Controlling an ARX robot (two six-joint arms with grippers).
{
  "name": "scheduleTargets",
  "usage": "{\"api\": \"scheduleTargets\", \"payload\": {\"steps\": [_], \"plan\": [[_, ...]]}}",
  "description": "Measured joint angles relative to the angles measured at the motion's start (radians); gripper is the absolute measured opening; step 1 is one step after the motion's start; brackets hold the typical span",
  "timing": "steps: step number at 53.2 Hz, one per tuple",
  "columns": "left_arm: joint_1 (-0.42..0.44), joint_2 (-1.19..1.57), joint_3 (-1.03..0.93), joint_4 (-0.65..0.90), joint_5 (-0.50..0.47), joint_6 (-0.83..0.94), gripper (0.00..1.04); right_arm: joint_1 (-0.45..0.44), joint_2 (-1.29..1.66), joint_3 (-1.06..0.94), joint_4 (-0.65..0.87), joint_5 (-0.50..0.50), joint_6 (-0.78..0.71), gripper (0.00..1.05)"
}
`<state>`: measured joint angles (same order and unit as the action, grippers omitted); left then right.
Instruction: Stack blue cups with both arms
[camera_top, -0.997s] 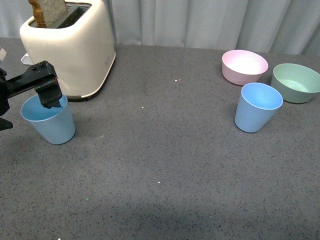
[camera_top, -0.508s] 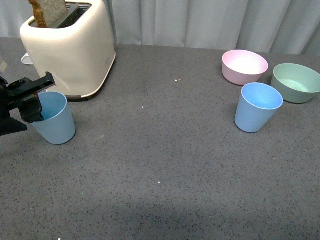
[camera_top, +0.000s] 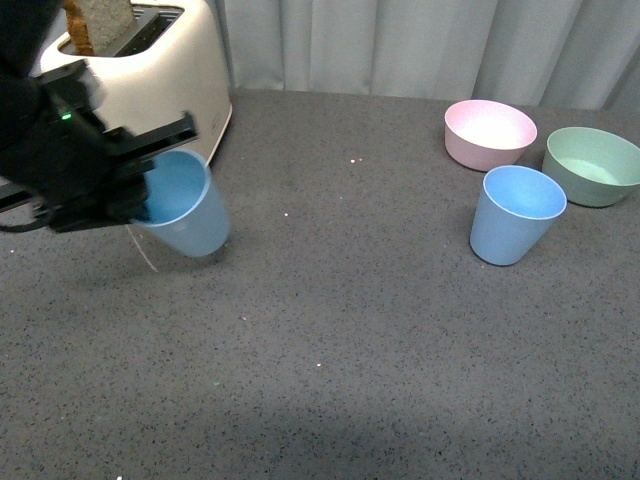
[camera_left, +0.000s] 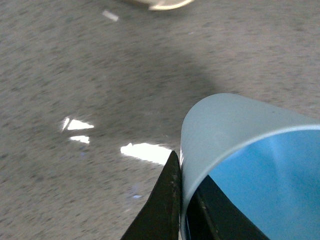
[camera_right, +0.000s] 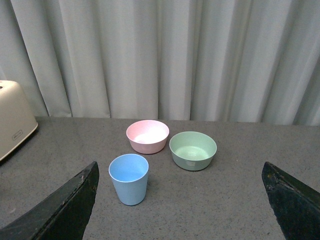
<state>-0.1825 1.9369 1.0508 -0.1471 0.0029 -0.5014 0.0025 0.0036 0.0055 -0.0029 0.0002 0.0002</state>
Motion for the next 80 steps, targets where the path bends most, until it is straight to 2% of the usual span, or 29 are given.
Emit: {"api": "scheduleTargets", "payload": {"steps": [7,13,30,48,52,54,55,56,58,62,65,68,73,80], "plan": [[-0.13,0.09,0.139,-0.035,-0.024,-0.018,0.04,0.0,0.0,0.0,0.0,0.0,0.0,0.95],[-0.19,0.162,0.222,-0.085,-0.032,-0.032,0.04,0.0,0.0,0.0,0.0,0.0,0.0,0.95],[-0.208,0.21,0.288,-0.143,-0.037,-0.04,0.05,0.0,0.0,0.0,0.0,0.0,0.0,0.95],[-0.198,0.123,0.25,-0.107,-0.037,-0.05,0.56,0.0,0.0,0.0,0.0,0.0,0.0,0.95],[-0.193,0.061,0.213,-0.066,-0.08,-0.05,0.69,0.0,0.0,0.0,0.0,0.0,0.0,0.95],[-0.192,0.044,0.185,-0.003,-0.123,-0.019,0.71,0.0,0.0,0.0,0.0,0.001,0.0,0.95],[-0.192,0.038,0.165,0.047,-0.151,-0.011,0.7,0.0,0.0,0.0,0.0,0.001,0.0,0.95],[-0.19,0.018,0.1,0.212,-0.23,0.053,0.65,0.0,0.0,0.0,0.0,0.001,0.0,0.95],[-0.181,-0.006,-0.002,0.426,-0.301,0.162,0.58,0.0,0.0,0.0,0.0,0.0,0.0,0.95],[-0.137,-0.058,-0.274,0.952,-0.302,0.36,0.39,0.0,0.0,0.0,0.0,0.0,0.0,0.95],[-0.107,-0.106,-0.385,1.186,-0.286,0.411,0.29,0.0,0.0,0.0,0.0,0.0,0.0,0.95],[-0.083,-0.18,-0.453,1.289,-0.272,0.445,0.18,0.0,0.0,0.0,0.0,0.0,0.0,0.95],[-0.053,-0.281,-0.544,1.324,-0.236,0.467,0.04,0.0,0.0,0.0,0.0,-0.001,0.0,0.95],[-0.021,-0.352,-0.656,1.326,-0.199,0.482,0.04,0.0,0.0,0.0,0.0,-0.001,0.0,0.95]]}}
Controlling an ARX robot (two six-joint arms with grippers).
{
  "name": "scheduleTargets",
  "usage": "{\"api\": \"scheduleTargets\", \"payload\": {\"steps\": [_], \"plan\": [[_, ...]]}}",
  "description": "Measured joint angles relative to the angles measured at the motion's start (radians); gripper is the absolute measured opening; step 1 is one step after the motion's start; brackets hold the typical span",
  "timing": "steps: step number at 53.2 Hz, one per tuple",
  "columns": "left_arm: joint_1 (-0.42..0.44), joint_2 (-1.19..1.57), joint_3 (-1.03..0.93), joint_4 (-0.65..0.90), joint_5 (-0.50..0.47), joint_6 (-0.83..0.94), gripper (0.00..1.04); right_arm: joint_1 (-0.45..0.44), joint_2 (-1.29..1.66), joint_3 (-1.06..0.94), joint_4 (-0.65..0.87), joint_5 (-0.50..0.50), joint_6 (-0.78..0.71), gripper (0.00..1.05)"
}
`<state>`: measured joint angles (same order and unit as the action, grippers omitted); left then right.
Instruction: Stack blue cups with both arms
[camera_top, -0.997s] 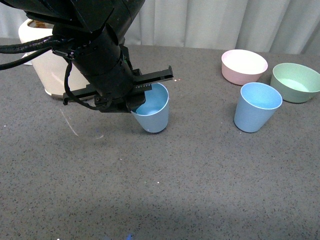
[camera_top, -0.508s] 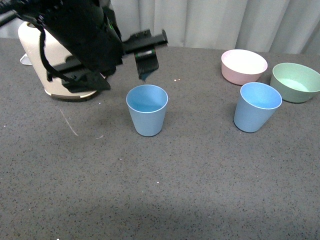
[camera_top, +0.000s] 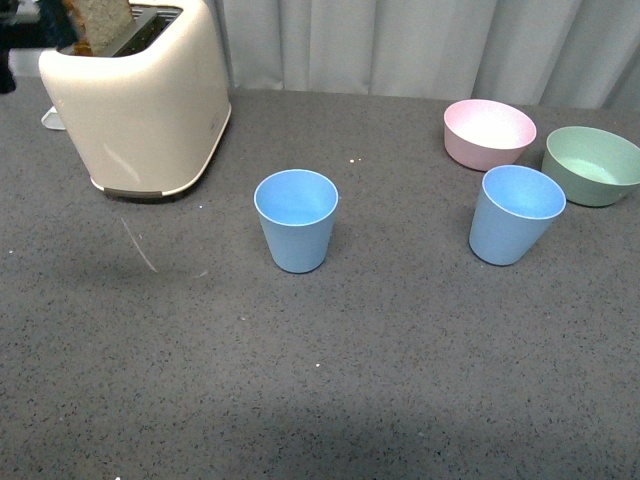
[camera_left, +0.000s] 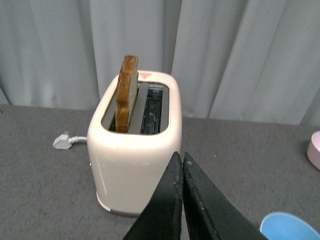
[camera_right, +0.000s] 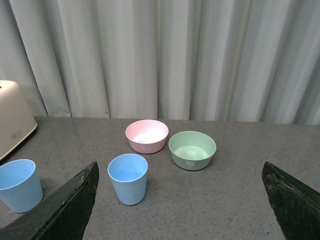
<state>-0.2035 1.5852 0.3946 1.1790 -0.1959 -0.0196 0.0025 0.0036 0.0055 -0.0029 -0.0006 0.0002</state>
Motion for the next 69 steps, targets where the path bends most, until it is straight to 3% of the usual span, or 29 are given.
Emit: {"api": "scheduleTargets", "payload": {"steps": [18,36,69], "plan": [[0.086,-0.277,-0.215,-0.065,0.078,0.01,0.04,0.0,0.0,0.0,0.0,0.0,0.0,0.95],[0.198,-0.605,-0.339,-0.27,0.189,0.012,0.04,0.0,0.0,0.0,0.0,0.0,0.0,0.95],[0.201,-1.132,-0.376,-0.726,0.194,0.012,0.04,0.0,0.0,0.0,0.0,0.0,0.0,0.95]]}}
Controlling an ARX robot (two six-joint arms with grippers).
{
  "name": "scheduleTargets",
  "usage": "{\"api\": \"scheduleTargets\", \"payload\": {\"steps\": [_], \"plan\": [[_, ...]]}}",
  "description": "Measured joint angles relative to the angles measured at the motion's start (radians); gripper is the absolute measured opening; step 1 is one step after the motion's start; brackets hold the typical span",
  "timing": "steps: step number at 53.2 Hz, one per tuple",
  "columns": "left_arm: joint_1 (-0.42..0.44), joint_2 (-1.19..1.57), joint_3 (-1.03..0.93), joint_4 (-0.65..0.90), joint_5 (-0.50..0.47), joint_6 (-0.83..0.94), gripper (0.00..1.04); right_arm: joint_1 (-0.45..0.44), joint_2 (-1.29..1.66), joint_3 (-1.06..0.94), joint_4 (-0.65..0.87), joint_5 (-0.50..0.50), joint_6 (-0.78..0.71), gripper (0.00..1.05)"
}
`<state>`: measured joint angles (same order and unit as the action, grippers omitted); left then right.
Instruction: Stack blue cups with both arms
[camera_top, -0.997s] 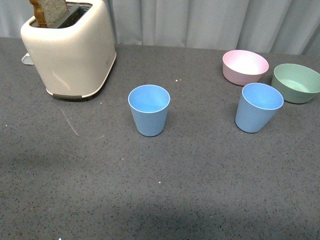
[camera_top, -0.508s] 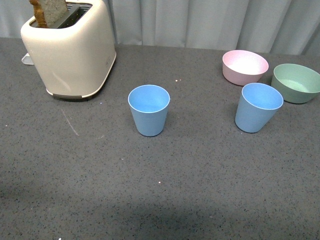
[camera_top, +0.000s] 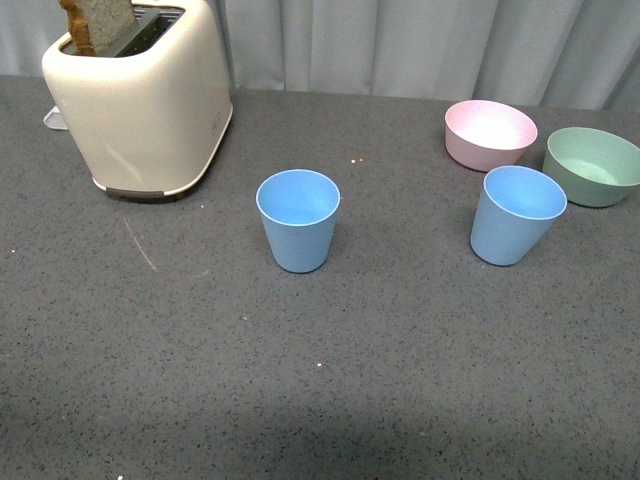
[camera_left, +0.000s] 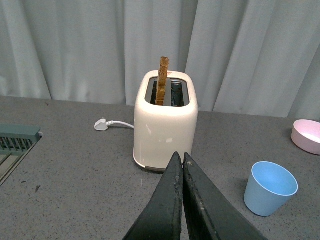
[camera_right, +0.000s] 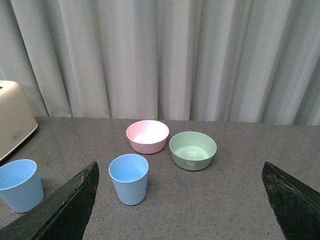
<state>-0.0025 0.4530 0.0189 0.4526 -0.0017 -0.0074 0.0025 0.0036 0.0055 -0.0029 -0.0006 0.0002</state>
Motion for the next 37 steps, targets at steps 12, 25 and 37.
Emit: {"api": "scheduleTargets", "payload": {"steps": [12,25,37], "plan": [[0.0,-0.112,0.0,-0.109,0.0,0.0,0.04,0.0,0.0,0.0,0.0,0.0,0.0,0.95],[0.0,-0.2,0.0,-0.195,0.0,0.0,0.04,0.0,0.0,0.0,0.0,0.0,0.0,0.95],[0.0,-0.274,0.0,-0.27,0.0,0.0,0.04,0.0,0.0,0.0,0.0,0.0,0.0,0.95]]}}
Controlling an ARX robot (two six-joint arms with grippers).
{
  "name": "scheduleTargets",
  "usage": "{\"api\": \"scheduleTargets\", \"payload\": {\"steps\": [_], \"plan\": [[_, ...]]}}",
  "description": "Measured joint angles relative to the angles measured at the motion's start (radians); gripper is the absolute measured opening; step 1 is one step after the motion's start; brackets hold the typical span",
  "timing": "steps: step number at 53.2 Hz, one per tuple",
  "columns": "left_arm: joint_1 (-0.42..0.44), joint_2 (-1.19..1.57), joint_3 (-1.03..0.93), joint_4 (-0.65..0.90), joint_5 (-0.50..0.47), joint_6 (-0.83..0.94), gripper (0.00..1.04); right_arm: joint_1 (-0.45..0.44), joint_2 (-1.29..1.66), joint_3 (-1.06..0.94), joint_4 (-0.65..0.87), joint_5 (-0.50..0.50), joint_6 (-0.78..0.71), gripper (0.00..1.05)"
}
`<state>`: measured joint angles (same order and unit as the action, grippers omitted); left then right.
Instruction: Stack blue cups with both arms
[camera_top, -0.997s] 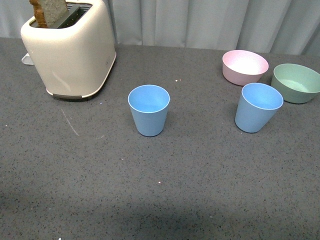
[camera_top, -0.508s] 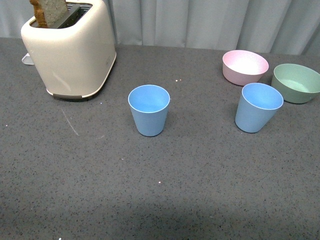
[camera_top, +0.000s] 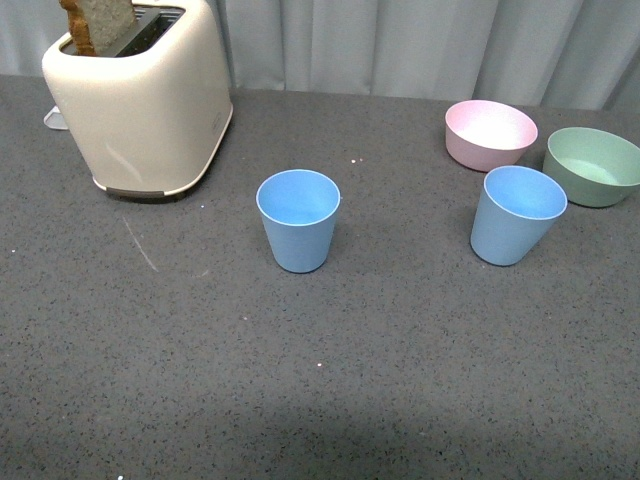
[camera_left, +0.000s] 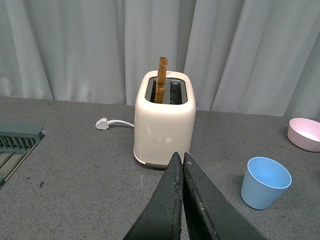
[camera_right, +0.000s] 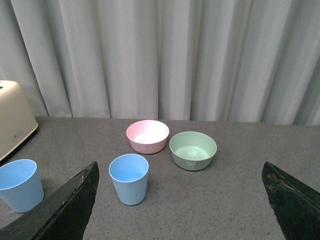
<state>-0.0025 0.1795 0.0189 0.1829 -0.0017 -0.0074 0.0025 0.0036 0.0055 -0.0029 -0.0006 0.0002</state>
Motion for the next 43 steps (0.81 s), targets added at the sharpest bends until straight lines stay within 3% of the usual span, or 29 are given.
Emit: {"api": "scheduleTargets", "payload": {"steps": [2,5,13,20,27,35,41,43], "plan": [[0.0,-0.016,0.0,-0.016,0.0,0.0,0.04,0.0,0.0,0.0,0.0,0.0,0.0,0.95],[0.0,-0.122,0.0,-0.159,0.002,0.0,0.04,0.0,0.0,0.0,0.0,0.0,0.0,0.95],[0.0,-0.174,0.0,-0.18,0.002,0.0,0.08,0.0,0.0,0.0,0.0,0.0,0.0,0.95],[0.0,-0.175,0.0,-0.18,0.002,0.0,0.35,0.0,0.011,0.0,0.009,0.009,-0.039,0.95],[0.0,-0.175,0.0,-0.181,0.002,0.0,0.58,-0.013,0.272,0.035,0.169,0.012,-0.189,0.95],[0.0,-0.175,0.0,-0.181,0.002,0.0,0.81,-0.008,0.702,0.181,0.335,-0.003,-0.158,0.95],[0.0,-0.175,0.0,-0.181,0.002,0.0,0.99,0.005,1.029,0.347,0.31,-0.023,-0.089,0.95],[0.0,-0.175,0.0,-0.181,0.002,0.002,1.0,0.008,1.122,0.396,0.29,-0.023,-0.073,0.95]]}}
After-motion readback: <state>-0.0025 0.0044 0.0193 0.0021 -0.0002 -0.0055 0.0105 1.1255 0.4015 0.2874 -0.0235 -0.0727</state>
